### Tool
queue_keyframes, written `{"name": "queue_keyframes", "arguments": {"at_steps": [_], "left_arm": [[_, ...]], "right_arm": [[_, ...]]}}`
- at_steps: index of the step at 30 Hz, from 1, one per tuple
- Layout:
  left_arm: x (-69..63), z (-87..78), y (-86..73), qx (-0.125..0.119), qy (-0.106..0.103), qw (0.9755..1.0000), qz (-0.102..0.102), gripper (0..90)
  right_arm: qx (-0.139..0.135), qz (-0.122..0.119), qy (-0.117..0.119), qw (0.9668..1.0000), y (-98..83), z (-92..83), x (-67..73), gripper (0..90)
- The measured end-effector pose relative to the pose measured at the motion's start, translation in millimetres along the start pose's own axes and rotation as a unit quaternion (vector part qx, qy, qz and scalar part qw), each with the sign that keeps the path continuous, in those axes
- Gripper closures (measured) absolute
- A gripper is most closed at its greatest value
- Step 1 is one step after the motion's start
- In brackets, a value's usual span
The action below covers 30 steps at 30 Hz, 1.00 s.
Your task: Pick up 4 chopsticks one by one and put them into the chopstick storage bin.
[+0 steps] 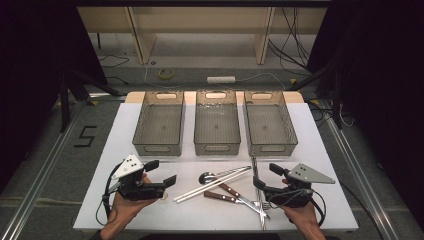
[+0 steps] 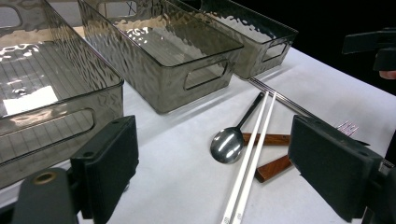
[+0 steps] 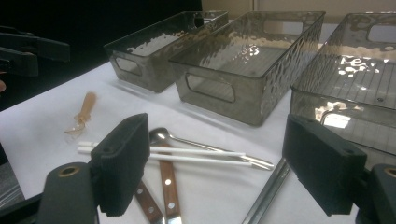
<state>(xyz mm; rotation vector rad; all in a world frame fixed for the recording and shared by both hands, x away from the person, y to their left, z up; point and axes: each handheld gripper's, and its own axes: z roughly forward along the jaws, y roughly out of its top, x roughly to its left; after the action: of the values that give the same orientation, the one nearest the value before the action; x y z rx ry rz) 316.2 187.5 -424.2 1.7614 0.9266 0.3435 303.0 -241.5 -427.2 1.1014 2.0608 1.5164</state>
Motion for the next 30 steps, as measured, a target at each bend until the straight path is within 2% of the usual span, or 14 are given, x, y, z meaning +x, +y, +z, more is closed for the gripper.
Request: {"name": "queue_keyframes", "arguments": {"at_steps": [8, 15, 18, 24, 27, 30], "left_arm": [[0.5, 1.6, 1.2, 0.007, -0.003, 1.0, -0.001, 15.6], [-0.4, 7.5, 8.4, 0.033, -0.005, 0.9995, 0.004, 15.9], [-2.4, 10.3, 13.7, 0.047, -0.005, 0.9988, 0.013, 16.2], [-6.6, 23.4, 22.0, 0.096, -0.009, 0.9945, 0.039, 17.0], [-8.8, 30.4, 27.0, 0.113, -0.018, 0.9924, 0.046, 19.0], [-9.3, 39.3, 31.2, 0.136, -0.025, 0.9888, 0.056, 19.8]], "right_arm": [[-0.001, 0.0, 0.001, 1.0, 0.1, -0.3, 0.4, 24.2], [0.001, 0.004, 0.003, 1.0, 0.1, -0.4, -0.6, 24.3], [0.001, 0.005, 0.005, 1.0, 0.0, -0.2, -1.3, 24.5], [0.006, 0.006, 0.009, 0.9999, -0.1, 0.5, -1.5, 24.8], [0.009, 0.006, 0.012, 0.9999, -0.3, 1.3, -2.1, 24.9], [0.014, 0.008, 0.015, 0.9998, -0.6, 2.1, -3.1, 25.1]]}}
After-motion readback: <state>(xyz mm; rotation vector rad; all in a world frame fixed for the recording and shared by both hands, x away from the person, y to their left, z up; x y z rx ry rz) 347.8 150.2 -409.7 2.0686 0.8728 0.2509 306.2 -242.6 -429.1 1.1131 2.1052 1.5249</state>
